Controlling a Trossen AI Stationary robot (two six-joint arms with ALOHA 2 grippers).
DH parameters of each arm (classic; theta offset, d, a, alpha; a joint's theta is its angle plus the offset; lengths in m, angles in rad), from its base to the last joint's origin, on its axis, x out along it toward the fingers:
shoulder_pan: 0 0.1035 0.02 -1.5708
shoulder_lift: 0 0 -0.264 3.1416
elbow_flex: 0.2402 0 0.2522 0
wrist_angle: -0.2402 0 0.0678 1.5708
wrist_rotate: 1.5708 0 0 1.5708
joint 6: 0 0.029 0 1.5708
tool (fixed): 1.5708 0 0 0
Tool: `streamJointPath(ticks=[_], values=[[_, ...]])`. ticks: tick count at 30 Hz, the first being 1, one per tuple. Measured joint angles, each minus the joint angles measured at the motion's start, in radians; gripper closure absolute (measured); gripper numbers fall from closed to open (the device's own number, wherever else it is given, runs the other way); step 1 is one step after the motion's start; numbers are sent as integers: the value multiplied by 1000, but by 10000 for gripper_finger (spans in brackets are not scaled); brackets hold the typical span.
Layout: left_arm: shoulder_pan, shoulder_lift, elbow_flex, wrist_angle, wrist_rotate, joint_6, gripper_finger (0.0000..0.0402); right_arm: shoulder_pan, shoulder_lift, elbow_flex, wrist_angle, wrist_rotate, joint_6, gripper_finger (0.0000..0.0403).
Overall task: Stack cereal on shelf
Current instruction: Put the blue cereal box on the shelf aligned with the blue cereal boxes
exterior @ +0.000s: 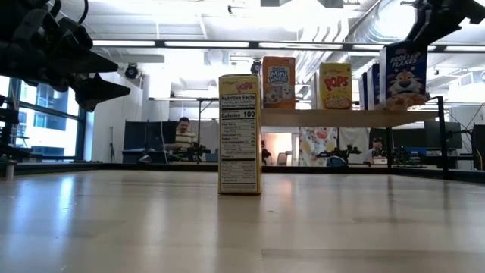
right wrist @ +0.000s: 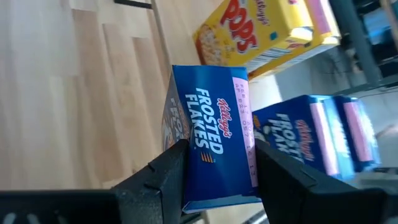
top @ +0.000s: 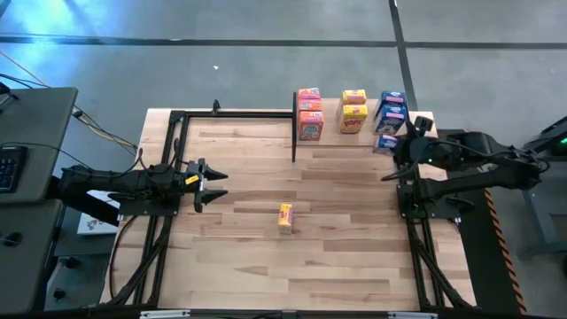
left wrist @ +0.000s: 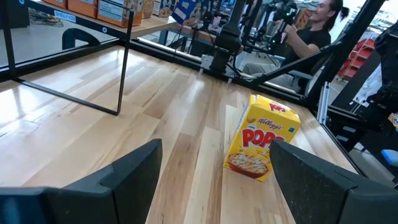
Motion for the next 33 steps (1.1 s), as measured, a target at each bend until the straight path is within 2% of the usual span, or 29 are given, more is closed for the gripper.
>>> streamJointPath(ticks=[13, 33], values=[[0, 0, 0, 0, 0, 0, 112, -1, 2, 0, 1, 88, -69, 242], [0, 0, 0, 0, 0, 0, 112, -4, 2, 0, 22, 90, -63, 242]])
